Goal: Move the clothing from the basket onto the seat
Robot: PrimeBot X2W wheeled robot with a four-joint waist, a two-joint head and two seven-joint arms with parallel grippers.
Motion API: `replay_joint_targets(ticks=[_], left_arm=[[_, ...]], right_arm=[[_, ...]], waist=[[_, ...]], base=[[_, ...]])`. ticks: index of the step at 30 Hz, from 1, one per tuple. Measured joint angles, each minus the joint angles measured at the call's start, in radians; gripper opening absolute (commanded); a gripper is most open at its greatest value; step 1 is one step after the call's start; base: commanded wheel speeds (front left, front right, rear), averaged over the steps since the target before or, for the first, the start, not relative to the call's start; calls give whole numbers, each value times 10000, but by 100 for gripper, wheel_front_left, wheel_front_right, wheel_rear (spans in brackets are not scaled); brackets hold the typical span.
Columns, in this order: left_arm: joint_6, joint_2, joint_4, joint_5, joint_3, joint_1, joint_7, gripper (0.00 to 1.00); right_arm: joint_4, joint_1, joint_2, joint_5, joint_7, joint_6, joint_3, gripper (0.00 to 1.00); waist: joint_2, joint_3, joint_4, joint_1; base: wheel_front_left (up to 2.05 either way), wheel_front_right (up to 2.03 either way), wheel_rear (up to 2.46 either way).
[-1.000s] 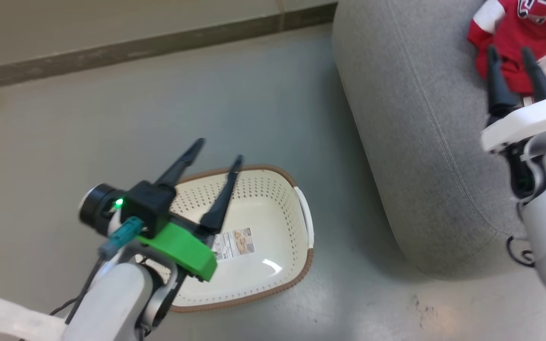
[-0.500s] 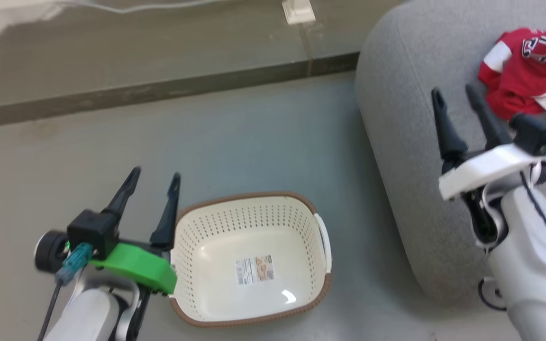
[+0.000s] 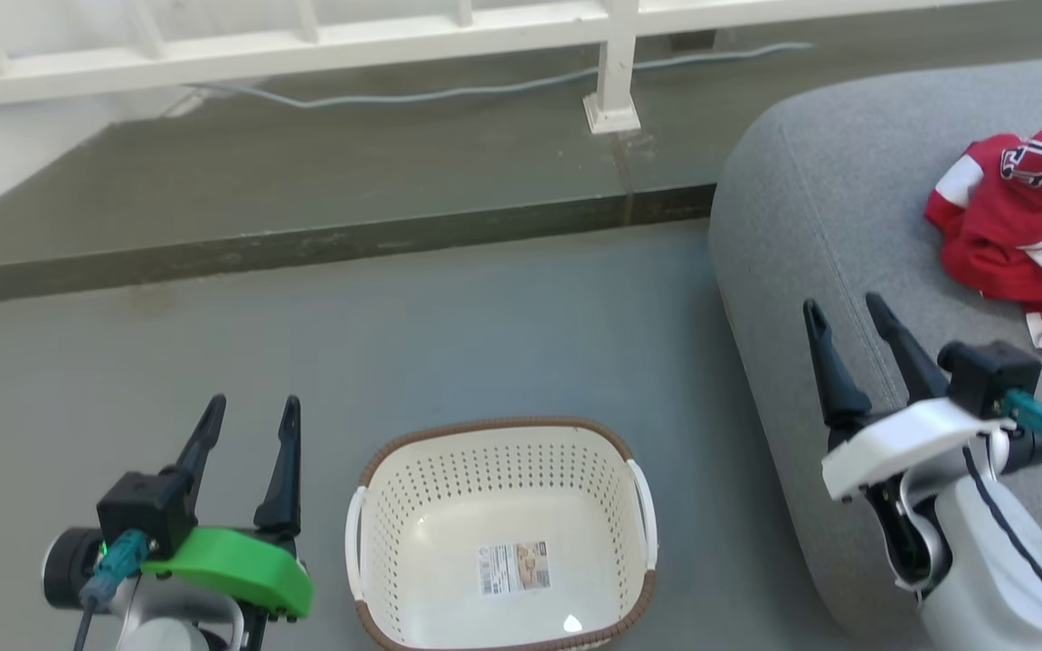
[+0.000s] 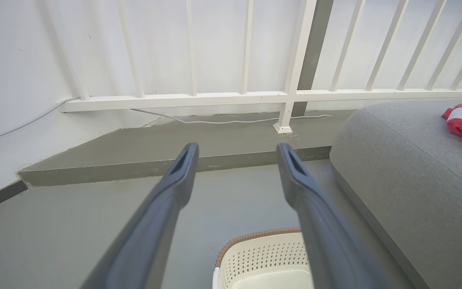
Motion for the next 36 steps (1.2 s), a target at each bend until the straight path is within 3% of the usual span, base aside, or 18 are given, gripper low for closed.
replay_joint_targets(ticks=[15,36], left_arm=[[0,-297,71,257,642,811,-44,100],[0,-619,-54,740,849,1123,153,100]], right_arm=[[-756,1011,-81,-215,0,-441,-42,100],[-1607,1574,-88,-199,142,-616,-54,100]], waist=[[0,-412,112,0],[0,-587,39,0]], base=[[0,0,0],[0,0,0]])
